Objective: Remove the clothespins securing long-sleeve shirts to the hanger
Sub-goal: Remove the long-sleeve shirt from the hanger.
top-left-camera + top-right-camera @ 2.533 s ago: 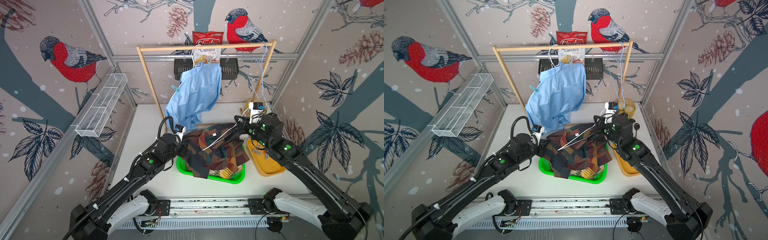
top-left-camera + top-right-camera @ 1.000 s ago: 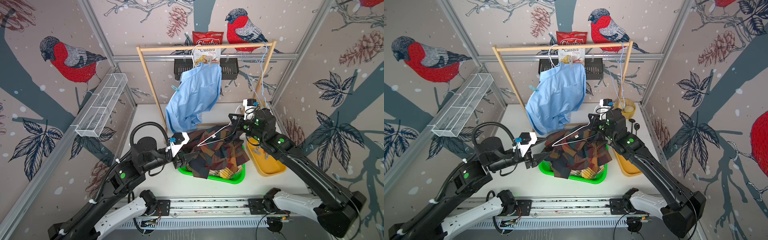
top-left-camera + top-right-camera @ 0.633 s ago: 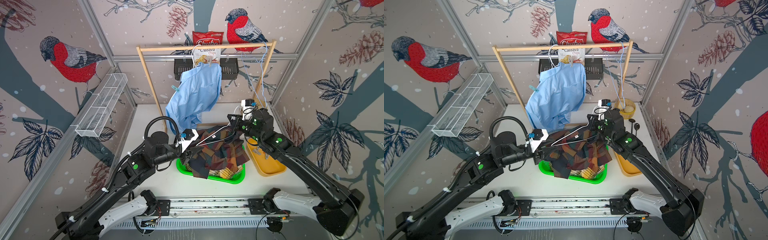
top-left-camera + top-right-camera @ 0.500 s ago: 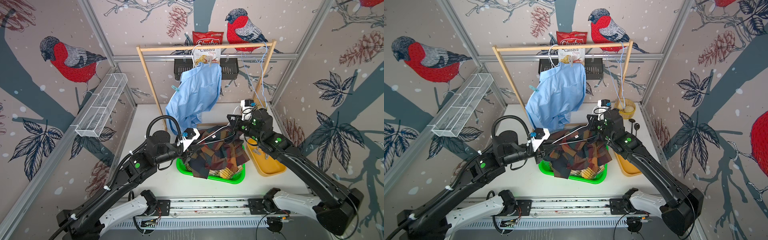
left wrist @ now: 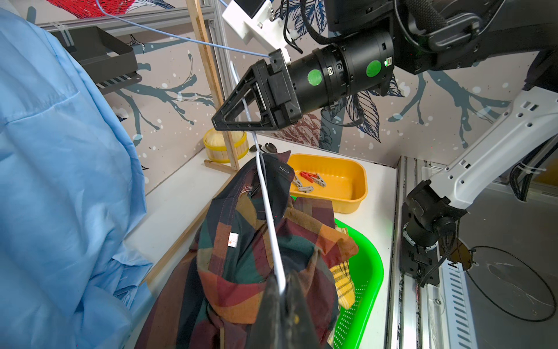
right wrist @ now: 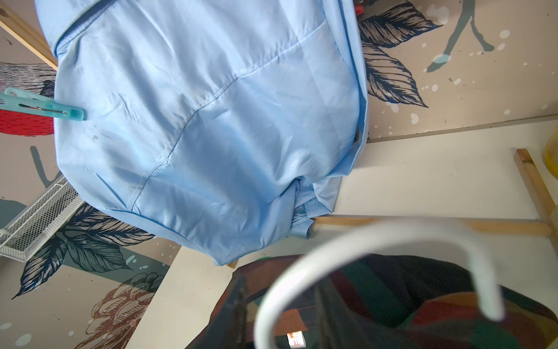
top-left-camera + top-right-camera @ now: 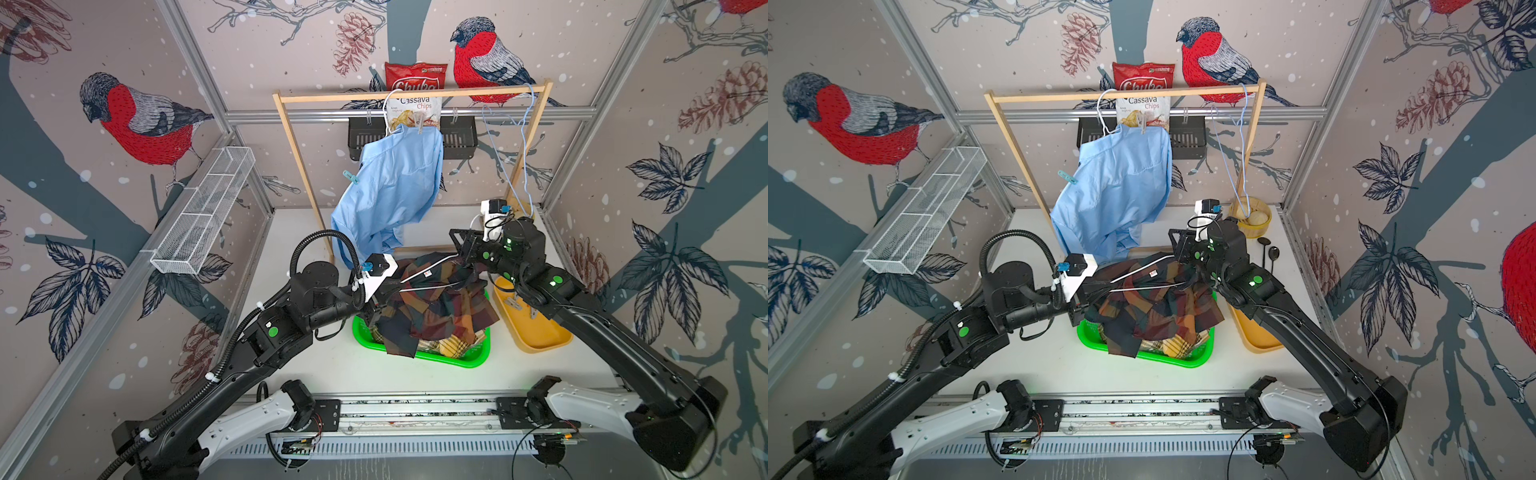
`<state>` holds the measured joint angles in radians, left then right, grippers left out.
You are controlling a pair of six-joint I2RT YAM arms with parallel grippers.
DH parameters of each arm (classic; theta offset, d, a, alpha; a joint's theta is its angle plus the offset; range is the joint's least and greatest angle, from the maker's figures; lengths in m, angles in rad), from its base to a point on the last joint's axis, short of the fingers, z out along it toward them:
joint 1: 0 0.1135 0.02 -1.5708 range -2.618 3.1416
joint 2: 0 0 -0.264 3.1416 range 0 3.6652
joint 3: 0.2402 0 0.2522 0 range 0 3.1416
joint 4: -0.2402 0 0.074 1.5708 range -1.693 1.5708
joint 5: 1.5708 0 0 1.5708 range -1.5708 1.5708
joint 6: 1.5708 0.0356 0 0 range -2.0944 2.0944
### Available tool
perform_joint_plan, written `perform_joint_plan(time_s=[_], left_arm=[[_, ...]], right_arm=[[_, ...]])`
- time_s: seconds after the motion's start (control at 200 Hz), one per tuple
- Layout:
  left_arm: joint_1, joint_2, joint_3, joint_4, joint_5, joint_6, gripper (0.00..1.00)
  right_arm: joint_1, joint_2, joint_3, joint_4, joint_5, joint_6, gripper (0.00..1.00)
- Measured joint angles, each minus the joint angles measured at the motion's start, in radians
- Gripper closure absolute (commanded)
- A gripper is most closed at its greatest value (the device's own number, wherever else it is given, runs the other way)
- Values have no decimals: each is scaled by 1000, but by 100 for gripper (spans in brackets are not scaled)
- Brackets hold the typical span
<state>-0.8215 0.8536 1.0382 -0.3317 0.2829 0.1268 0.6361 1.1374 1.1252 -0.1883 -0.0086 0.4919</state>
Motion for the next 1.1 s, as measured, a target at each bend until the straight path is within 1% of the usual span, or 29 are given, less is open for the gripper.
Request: perform_joint_plan(time_s=[0.045,0.22,0.566,0.761,0.821,0.866,0.951,1.101], left_arm=[[0,-4,0,0,-10,-1,100],[0,-58,-3,-3,-49,-16,100],[0,-205,-1,-83,-125,-25,100],[-2,-270,63,-150,-156,-45,100],[-2,-286,96,-195,-186,-56,100],[-2,-300,116,-195,-221,-51,100],[-2,-304,144,-185,-265,-56,100],[-2,-288,138,-192,-334,-76,100]], right_arm=[[0,-3,-3,0,0,0,24],[0,-33,-11,8,0,-1,0],[2,-111,-20,26,6,-11,0],[4,-177,-32,29,1,-2,0],[-14,-202,-38,31,91,12,0],[-35,-217,-47,28,160,34,0],[-53,-238,-60,23,179,34,0],[-87,-256,-73,14,214,59,0]])
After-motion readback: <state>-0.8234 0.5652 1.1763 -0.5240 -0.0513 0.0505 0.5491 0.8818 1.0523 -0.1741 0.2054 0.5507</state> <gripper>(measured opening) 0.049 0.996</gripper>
